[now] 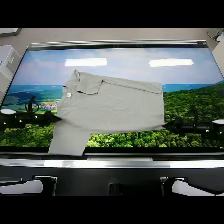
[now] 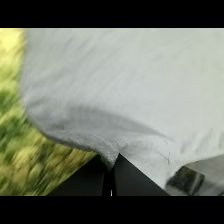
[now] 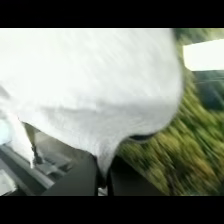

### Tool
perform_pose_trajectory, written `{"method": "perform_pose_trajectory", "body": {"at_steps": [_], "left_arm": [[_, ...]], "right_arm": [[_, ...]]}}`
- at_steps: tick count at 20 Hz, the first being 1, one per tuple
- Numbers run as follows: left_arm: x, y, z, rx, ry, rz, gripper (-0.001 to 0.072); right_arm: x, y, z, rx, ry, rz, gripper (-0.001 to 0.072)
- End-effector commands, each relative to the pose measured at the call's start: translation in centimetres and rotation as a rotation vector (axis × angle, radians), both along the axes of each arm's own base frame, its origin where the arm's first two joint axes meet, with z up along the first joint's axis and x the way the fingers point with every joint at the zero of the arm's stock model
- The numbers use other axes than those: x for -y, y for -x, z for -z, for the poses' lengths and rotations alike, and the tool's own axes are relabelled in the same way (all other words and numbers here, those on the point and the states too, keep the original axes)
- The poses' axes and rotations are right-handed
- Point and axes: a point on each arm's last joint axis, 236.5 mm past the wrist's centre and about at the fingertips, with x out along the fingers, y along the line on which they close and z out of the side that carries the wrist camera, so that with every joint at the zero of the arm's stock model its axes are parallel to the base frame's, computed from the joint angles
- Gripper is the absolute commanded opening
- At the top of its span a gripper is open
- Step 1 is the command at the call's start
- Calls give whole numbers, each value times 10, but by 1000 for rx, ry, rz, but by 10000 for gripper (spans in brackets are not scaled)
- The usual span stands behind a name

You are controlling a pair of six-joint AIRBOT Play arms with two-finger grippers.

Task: Fold the clothes and pants, and hang the long-sleeved shirts on hangers.

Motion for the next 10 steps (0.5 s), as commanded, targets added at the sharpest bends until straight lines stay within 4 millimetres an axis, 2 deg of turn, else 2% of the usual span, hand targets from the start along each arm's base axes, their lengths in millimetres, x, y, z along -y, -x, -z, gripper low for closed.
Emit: {"method": "perform_pose_trajectory", "body": {"at_steps": [1,3,4,6,7,8,10], "left_arm": [[26,-61,-76,189,-8,41,13],[41,-100,-136,339,-42,39,13],[45,-119,-168,416,-67,19,13],[43,-150,-237,580,-157,-43,13],[39,-160,-274,659,-208,-79,12],[34,-165,-313,738,-258,-106,12],[22,-158,-385,867,-332,-153,13]], "right_arm": [[-10,-57,-65,227,159,17,34],[-18,-101,-106,357,344,18,34],[-19,-126,-133,444,463,30,34],[-8,-171,-203,630,680,147,34],[2,-184,-244,699,750,242,34],[13,-189,-280,746,788,328,34],[26,-182,-340,810,811,405,34]]}}
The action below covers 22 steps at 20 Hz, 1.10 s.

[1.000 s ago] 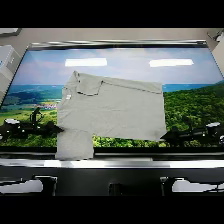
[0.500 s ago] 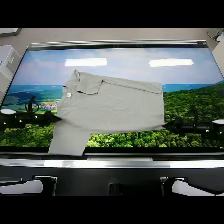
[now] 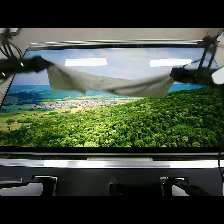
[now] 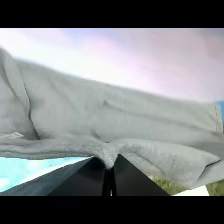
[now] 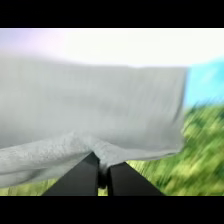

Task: Fold the clothes and pants, and hang the long-sleeved shirts on hangers.

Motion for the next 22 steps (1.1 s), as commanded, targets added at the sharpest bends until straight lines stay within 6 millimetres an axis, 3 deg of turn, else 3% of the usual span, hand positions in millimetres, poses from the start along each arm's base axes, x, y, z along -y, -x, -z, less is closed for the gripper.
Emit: {"method": "perform_pose_trajectory", "body": {"at_steps": [1,3,5,7,10,12,13,15,17,19,22], "left_arm": [[-18,9,-140,277,-89,-134,13],[-26,47,-207,421,-110,-174,13],[-32,100,-250,512,-142,-209,13],[-32,161,-274,568,-190,-233,13],[-29,252,-299,611,-192,-278,13],[-40,293,-311,628,-157,-364,13],[-46,302,-312,623,-148,-398,13],[-48,300,-302,583,-155,-406,12],[-43,267,-279,496,-169,-354,12],[-33,218,-249,396,-169,-270,13],[-28,128,-175,191,-142,-185,14]], "right_arm": [[24,-1,-131,254,104,152,34],[20,28,-172,269,145,112,34],[15,69,-209,293,174,77,34],[9,117,-238,323,188,47,34],[-5,192,-259,347,171,-5,34],[-8,229,-260,334,171,-16,34],[-6,237,-259,327,165,-6,34],[0,232,-256,315,176,17,34],[6,202,-244,273,192,32,34],[7,156,-216,194,200,19,34],[8,80,-145,15,203,-3,35]]}}
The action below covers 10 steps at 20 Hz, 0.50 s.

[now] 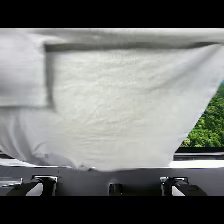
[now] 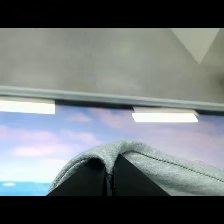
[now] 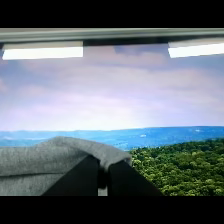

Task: Fold the clothes and pants, and hang the long-sleeved shirts on hangers.

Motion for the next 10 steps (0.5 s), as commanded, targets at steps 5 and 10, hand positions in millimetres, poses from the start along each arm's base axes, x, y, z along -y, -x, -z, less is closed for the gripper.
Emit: {"method": "perform_pose_trajectory", "body": {"at_steps": [5,10], "left_arm": [[4,-188,255,-555,46,136,15],[1,-264,438,-727,108,120,15]], "right_arm": [[3,-150,207,-433,6,-8,36],[10,-221,344,-539,39,-3,36]]}}
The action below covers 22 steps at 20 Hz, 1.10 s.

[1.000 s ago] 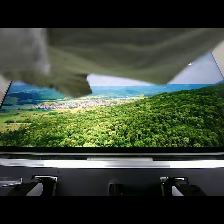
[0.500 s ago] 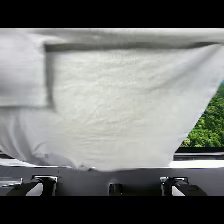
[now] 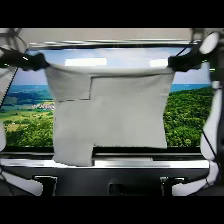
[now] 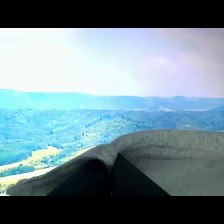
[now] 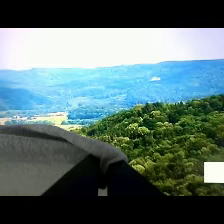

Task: Fold the clothes and pants, and hang the long-sleeved shirts on hangers.

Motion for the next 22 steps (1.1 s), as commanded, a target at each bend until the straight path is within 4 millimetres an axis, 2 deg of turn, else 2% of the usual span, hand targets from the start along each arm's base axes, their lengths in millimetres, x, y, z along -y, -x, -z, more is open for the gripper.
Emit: {"method": "perform_pose_trajectory", "body": {"at_steps": [1,4,6,8,11,15,19,22], "left_arm": [[-6,-50,113,-48,22,-47,15],[-16,-73,136,5,19,-106,15],[-15,-69,140,-16,19,-98,15],[-10,-53,147,-82,16,-49,15],[2,-16,162,-237,19,37,15],[3,27,176,-417,0,95,15],[6,51,179,-524,8,112,15],[7,60,179,-559,10,129,15]], "right_arm": [[6,-48,96,-41,29,-1,36],[8,-58,141,-73,34,0,36],[8,-51,151,-116,33,-1,36],[7,-36,152,-179,32,-3,36],[7,-6,157,-305,31,-8,36],[6,30,164,-458,31,-22,36],[6,47,165,-530,27,-15,36],[6,49,165,-540,27,-15,36]]}}
